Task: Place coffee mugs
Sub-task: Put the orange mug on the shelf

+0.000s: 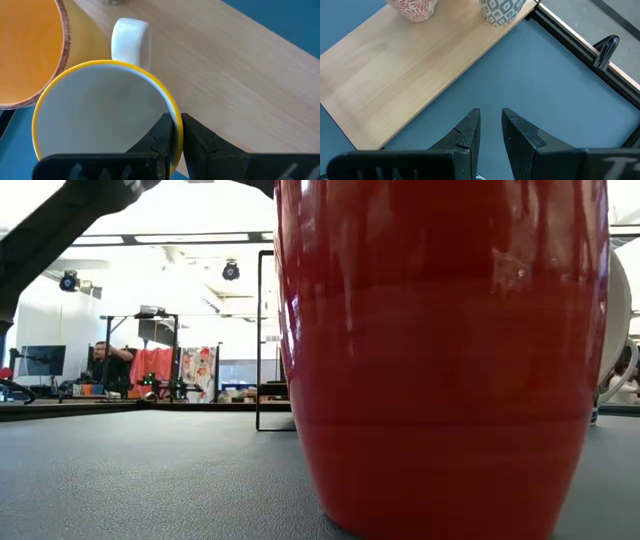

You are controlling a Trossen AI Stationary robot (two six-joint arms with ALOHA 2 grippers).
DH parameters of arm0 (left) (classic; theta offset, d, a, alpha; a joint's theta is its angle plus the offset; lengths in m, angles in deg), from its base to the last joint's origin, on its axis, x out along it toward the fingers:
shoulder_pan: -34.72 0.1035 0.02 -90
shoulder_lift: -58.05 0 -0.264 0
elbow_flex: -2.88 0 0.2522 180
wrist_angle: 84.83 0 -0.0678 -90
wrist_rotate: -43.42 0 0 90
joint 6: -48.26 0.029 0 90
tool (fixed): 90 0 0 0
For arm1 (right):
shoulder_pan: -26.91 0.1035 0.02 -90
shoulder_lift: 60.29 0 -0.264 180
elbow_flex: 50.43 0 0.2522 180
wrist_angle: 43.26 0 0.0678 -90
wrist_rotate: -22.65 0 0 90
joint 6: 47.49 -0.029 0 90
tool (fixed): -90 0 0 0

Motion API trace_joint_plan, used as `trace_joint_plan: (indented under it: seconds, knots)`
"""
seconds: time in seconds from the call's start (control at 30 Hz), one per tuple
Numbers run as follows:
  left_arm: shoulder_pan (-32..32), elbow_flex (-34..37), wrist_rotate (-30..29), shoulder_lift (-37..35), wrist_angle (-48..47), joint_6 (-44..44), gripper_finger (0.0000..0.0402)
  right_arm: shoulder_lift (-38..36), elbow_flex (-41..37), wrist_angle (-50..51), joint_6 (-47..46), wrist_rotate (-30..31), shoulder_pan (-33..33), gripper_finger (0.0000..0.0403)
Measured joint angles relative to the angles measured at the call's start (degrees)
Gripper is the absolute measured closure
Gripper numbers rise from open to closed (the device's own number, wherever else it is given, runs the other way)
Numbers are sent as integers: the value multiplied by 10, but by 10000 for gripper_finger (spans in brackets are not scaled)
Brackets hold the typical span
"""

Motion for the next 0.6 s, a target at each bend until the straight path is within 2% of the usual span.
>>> trace_joint_plan:
  seconds: [0.3, 0.6]
  knots:
    - [6, 2, -1, 2, 7, 0, 359, 0, 0, 0, 0, 0, 0, 335]
    - [23, 7, -1, 2, 33, 10, 355, 0, 0, 0, 0, 0, 0, 335]
